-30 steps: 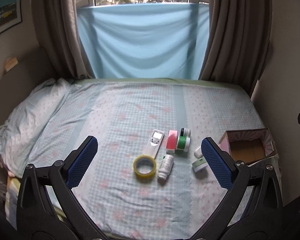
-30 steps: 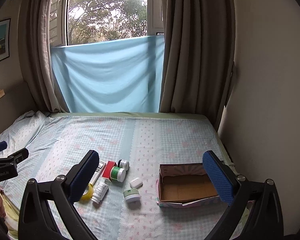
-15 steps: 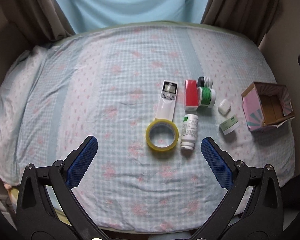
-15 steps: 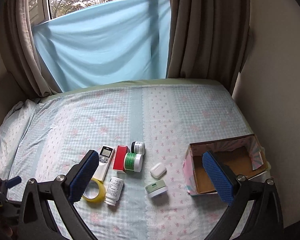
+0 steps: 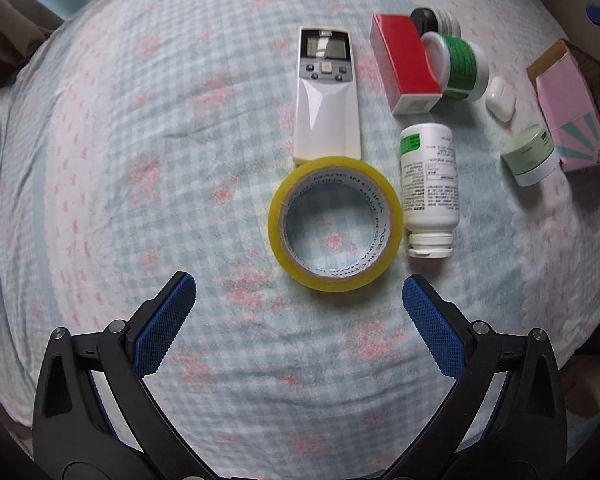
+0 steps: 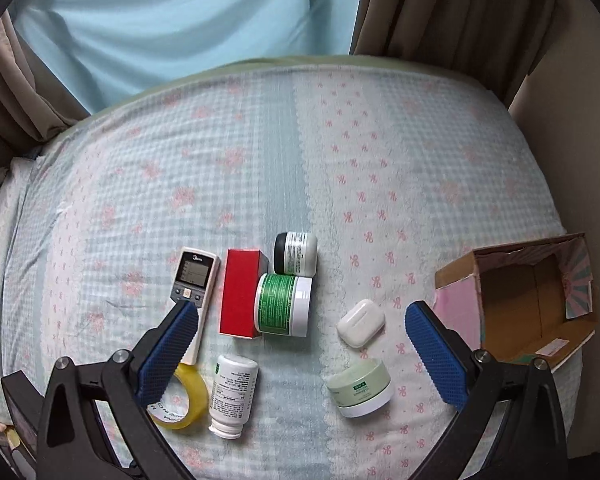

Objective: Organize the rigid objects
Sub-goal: 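Lower both open grippers toward the tape roll and green-labelled jar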

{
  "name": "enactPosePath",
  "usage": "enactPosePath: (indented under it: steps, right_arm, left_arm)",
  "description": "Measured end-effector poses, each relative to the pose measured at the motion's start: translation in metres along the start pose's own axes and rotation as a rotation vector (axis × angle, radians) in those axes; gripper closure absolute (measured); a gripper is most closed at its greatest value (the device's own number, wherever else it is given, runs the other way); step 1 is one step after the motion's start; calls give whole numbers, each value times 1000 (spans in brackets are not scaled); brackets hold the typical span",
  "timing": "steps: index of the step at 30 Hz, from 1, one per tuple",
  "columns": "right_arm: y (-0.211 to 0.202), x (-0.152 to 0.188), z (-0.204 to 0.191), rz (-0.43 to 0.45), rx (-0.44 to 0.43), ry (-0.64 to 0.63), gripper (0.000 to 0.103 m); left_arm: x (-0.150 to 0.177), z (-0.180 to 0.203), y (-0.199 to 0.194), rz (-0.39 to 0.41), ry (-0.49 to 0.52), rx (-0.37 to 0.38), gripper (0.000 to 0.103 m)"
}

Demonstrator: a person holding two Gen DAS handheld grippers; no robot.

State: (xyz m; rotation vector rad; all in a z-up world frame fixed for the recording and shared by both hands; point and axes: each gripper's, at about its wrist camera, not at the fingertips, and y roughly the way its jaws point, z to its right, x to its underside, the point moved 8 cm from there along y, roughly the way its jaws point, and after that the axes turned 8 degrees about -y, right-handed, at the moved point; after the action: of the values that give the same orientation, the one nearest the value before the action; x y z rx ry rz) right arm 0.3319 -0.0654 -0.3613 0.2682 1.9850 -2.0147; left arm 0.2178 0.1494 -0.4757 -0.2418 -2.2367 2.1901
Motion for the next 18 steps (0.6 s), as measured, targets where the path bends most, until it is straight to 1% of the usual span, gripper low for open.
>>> enactPosePath:
  steps: [5,7,8,11,13,15,18]
  right_arm:
    - [62,1,-6,-114,-3,-31,0]
    - [82,3,-8,-158,2,-39,0]
    - [91,5,-8,-179,5,-39,4]
    - [117,11,-6,-252,13,-25,11]
    - [130,15,-7,-291,8,-15,15]
    - [135,15,-9,-298,-25,3,15]
    - [136,11,-10,-306,-13,-5,16]
  left_arm:
    - [5,1,41,-56,37,-48,0]
    - [5,6,48,-57,43,-8,0]
    - [3,8,49,-46,41,10,0]
    - [-2,13,50,-28,63,29,0]
    - [-4,15,50,-28,75,29,0]
    - [-4,16,49,-27,77,20,0]
    - [-7,18,49,-26,88,19,0]
